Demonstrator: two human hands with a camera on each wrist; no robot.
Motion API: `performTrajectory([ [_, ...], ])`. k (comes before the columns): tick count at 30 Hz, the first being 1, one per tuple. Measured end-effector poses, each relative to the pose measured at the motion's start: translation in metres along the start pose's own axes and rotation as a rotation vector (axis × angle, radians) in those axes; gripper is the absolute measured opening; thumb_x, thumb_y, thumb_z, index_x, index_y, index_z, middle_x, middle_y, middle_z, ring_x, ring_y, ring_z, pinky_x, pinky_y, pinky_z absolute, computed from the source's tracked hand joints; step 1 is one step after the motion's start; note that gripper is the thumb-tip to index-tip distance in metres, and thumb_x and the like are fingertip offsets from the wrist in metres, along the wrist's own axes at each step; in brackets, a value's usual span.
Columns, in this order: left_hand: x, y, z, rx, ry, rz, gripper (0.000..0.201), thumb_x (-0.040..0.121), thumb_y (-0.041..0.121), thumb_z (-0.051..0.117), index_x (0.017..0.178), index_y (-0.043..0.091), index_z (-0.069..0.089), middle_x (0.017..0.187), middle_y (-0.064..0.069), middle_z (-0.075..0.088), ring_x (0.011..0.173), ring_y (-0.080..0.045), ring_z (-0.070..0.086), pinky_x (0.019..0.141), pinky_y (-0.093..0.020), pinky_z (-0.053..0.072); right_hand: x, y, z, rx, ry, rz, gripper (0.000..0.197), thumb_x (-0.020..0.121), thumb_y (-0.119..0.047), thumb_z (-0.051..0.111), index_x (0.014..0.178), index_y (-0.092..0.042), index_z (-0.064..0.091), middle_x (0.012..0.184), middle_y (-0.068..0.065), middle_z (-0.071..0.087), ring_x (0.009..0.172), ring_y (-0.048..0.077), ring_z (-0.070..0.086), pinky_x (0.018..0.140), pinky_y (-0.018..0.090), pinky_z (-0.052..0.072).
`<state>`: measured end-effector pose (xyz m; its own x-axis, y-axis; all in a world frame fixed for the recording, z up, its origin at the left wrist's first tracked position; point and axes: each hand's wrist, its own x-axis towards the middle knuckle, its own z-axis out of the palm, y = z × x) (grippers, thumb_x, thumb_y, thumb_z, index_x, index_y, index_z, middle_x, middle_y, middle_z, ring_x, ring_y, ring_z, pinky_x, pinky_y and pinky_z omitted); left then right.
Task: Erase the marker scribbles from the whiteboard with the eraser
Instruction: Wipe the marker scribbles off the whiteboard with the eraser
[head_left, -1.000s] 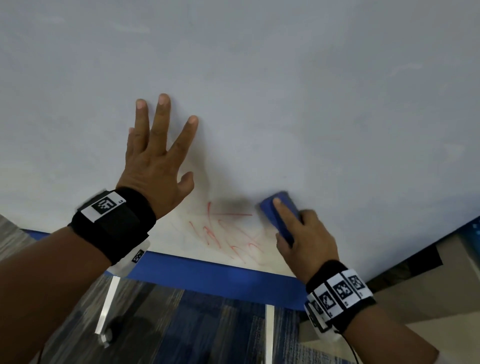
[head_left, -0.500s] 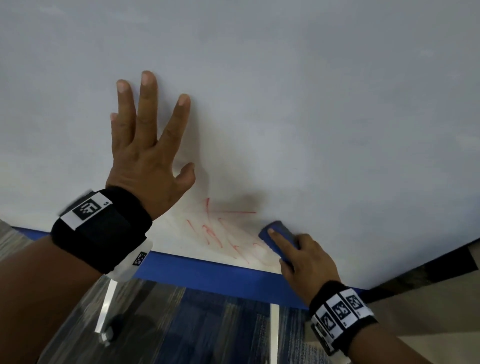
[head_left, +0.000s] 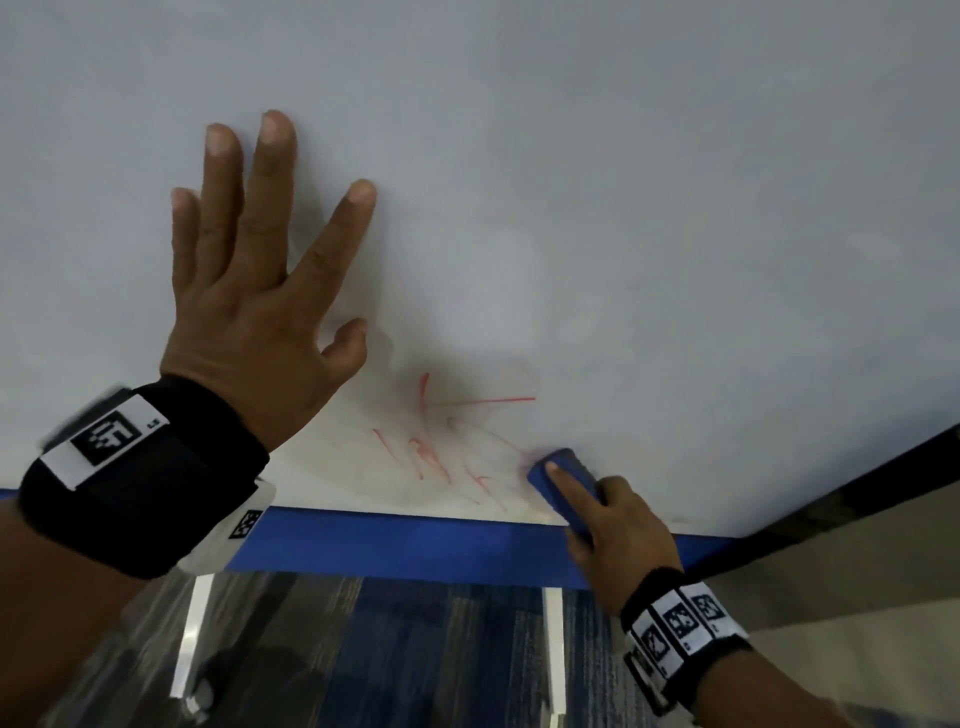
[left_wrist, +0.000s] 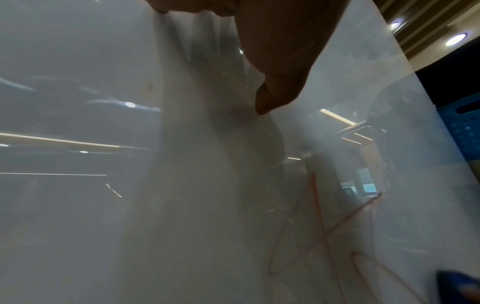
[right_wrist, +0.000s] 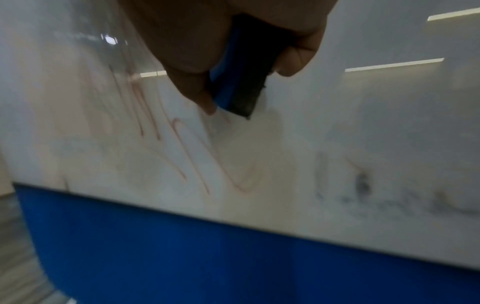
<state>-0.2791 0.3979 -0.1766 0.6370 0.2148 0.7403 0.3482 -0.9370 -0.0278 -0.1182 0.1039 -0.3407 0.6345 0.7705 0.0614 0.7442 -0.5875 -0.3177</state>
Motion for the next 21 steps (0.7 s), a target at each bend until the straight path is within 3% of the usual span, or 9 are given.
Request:
performTrajectory([
  [3,-0.007,-0.01,0.001,0.006,-0.024,0.015,0.09,0.079,0.024,0.073,0.158,0.025,0.029,0.161,-0.032,0.015,0.147,-0.055,0.01,0.117,-0.068,0.015,0.022,-0.027,-0.033,-0.007,0.348,-0.119,0.097,0.067,-0.024,0.084,0.146,-0.042,0.03,0.086,0.006,0.05,0.058,0.022,0.051,0.048,0.023,0.034],
  [6,-0.011,-0.013,0.001,0.004,-0.024,0.015,0.089,0.08,0.023,0.072,0.158,0.026,0.029,0.16,-0.034,0.014,0.147,-0.056,0.01,0.116,-0.069,0.015,0.046,-0.061,-0.067,0.051,0.533,-0.18,0.09,0.073,-0.025,0.078,0.147,-0.037,0.028,0.094,0.009,0.051,0.064,0.023,0.051,0.054,0.025,0.036],
  [8,-0.014,-0.012,0.003,-0.006,-0.028,0.008,0.088,0.082,0.023,0.072,0.158,0.027,0.029,0.16,-0.034,0.013,0.147,-0.056,0.009,0.116,-0.069,0.014,0.047,-0.071,-0.059,0.062,0.479,-0.137,0.092,0.076,-0.027,0.076,0.149,-0.039,0.022,0.097,0.008,0.049,0.066,0.022,0.051,0.054,0.025,0.038],
  [13,-0.022,-0.016,0.005,-0.003,-0.03,-0.008,0.091,0.079,0.021,0.074,0.157,0.027,0.029,0.162,-0.032,0.013,0.148,-0.053,0.008,0.118,-0.066,0.013,0.006,-0.047,0.021,-0.047,0.051,-0.057,0.108,0.076,-0.028,0.075,0.15,-0.053,0.001,0.088,0.0,0.044,0.066,0.023,0.054,0.05,0.027,0.034],
  [15,-0.025,-0.021,0.005,0.01,-0.026,0.006,0.09,0.079,0.021,0.074,0.157,0.027,0.03,0.161,-0.032,0.014,0.148,-0.052,0.009,0.117,-0.067,0.014,0.013,-0.056,0.017,-0.021,0.136,-0.029,0.104,0.074,-0.028,0.078,0.151,-0.05,0.012,0.088,0.0,0.045,0.062,0.019,0.049,0.048,0.025,0.034],
  [17,-0.028,-0.027,0.006,0.021,-0.044,0.011,0.09,0.079,0.022,0.074,0.157,0.027,0.03,0.161,-0.032,0.013,0.148,-0.052,0.009,0.117,-0.068,0.014,0.031,-0.078,-0.007,0.036,0.34,-0.111,0.095,0.074,-0.028,0.078,0.149,-0.045,0.022,0.091,0.003,0.047,0.061,0.019,0.047,0.049,0.025,0.038],
  [19,-0.031,-0.033,0.007,0.02,-0.049,0.007,0.09,0.079,0.022,0.074,0.157,0.028,0.029,0.162,-0.032,0.013,0.149,-0.052,0.009,0.117,-0.069,0.014,0.05,-0.099,-0.031,0.111,0.497,-0.176,0.091,0.077,-0.029,0.073,0.149,-0.043,0.02,0.095,0.001,0.043,0.065,0.015,0.042,0.05,0.019,0.034],
  [21,-0.034,-0.037,0.007,0.015,-0.045,0.003,0.09,0.08,0.021,0.074,0.157,0.028,0.03,0.161,-0.032,0.013,0.148,-0.052,0.009,0.116,-0.069,0.014,0.059,-0.11,-0.035,0.129,0.519,-0.163,0.09,0.078,-0.03,0.069,0.15,-0.043,0.016,0.097,-0.002,0.038,0.067,0.011,0.035,0.051,0.015,0.026],
])
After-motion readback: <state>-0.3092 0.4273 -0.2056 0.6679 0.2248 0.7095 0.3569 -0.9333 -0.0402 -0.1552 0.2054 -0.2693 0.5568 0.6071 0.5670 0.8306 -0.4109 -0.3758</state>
